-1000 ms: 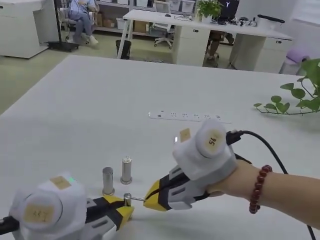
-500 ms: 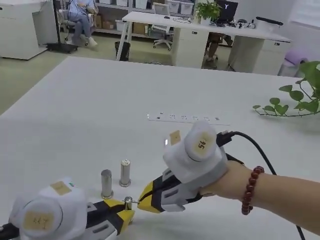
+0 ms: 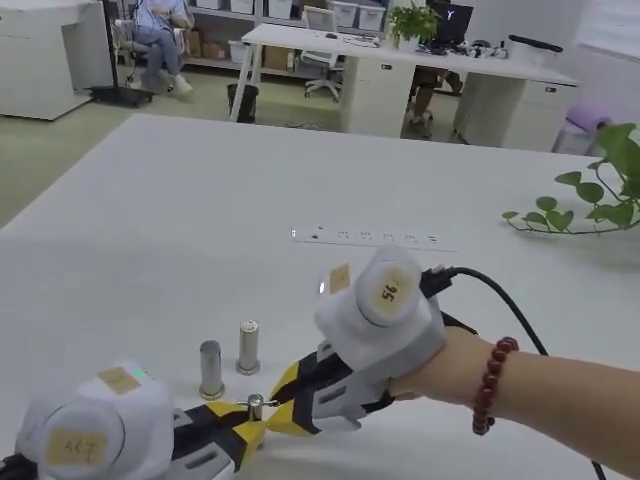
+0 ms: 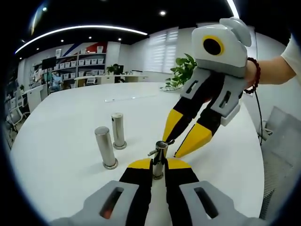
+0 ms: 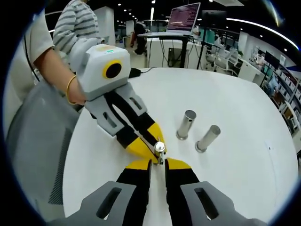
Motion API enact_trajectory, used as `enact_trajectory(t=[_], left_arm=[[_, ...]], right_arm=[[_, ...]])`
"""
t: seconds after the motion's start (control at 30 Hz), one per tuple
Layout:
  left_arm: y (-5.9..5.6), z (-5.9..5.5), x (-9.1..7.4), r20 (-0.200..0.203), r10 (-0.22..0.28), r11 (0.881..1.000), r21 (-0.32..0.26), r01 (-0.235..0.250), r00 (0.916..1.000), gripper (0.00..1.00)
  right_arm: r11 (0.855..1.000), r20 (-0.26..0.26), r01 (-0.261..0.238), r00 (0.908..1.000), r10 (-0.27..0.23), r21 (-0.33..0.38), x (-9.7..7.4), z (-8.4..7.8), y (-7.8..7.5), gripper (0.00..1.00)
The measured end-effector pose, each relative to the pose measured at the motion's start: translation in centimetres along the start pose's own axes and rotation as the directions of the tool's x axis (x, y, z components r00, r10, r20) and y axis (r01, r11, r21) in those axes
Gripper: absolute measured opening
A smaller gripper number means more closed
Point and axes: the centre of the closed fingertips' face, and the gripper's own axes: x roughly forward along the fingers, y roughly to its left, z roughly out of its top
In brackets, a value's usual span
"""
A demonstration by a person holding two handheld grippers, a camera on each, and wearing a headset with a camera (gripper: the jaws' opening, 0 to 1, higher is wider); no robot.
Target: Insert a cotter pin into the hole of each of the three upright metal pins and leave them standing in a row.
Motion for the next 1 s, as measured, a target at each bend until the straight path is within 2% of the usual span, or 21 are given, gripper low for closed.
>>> enact_trajectory(t=[0.13, 0.37, 0.53, 1.0], left_arm=[[0.0, 0.0, 0.0, 0.001, 0.002, 1.000, -0.002, -0.002, 1.0000, 0.08], [0.0, 0.0, 0.1, 0.002, 0.008, 1.000, -0.009, -0.008, 1.0000, 0.08], [0.2, 0.1, 0.2, -0.003, 0.012, 1.000, -0.003, -0.012, 0.9999, 0.07], [0.4, 0.2, 0.3, 0.001, 0.028, 0.999, -0.027, -0.028, 0.9996, 0.07]], right_arm=[[1.000, 0.005, 0.009, 0.9999, -0.009, 0.005, -0.4, 0.1, -0.1, 0.12], [0.999, 0.012, 0.039, 0.9992, -0.039, 0.012, -0.4, 0.4, -0.7, 0.05], [0.998, 0.025, 0.043, 0.9987, -0.044, 0.037, -0.2, 0.6, -0.9, 0.05], [0.997, 0.040, 0.059, 0.9973, -0.061, 0.044, 0.2, 1.1, -1.2, 0.05]])
